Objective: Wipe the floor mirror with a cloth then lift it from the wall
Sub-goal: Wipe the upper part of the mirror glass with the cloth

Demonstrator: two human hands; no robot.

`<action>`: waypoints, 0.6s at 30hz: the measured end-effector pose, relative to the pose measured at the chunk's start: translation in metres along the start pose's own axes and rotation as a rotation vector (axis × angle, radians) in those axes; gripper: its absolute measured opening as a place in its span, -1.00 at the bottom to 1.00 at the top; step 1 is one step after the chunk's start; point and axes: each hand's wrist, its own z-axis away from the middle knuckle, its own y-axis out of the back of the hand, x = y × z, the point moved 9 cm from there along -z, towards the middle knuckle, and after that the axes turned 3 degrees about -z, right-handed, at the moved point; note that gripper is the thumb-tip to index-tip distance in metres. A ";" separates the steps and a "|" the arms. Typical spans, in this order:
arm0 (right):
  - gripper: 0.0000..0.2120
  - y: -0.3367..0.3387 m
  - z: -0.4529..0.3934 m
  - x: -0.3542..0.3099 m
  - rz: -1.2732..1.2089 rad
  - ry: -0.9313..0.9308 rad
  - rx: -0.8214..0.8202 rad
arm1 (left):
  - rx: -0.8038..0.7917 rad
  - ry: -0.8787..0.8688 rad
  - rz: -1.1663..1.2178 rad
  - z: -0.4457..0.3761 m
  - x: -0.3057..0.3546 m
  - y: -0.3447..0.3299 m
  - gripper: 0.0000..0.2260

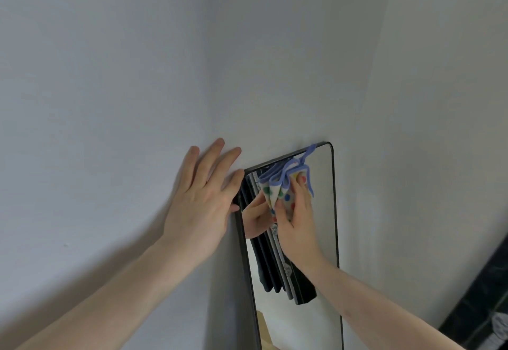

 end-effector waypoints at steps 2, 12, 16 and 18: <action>-0.39 -0.011 0.020 -0.008 -0.002 0.004 -0.053 | 0.009 0.003 0.005 0.000 0.000 -0.001 -0.46; -0.46 -0.005 0.051 0.001 0.177 0.202 -0.140 | 0.027 0.001 0.015 -0.001 0.000 -0.003 -0.45; -0.42 0.028 0.008 0.050 0.212 0.017 -0.095 | 0.035 0.003 0.016 -0.001 0.000 -0.004 -0.45; -0.39 0.046 -0.014 0.071 0.169 -0.084 -0.057 | 0.034 0.006 0.015 -0.001 0.000 -0.004 -0.45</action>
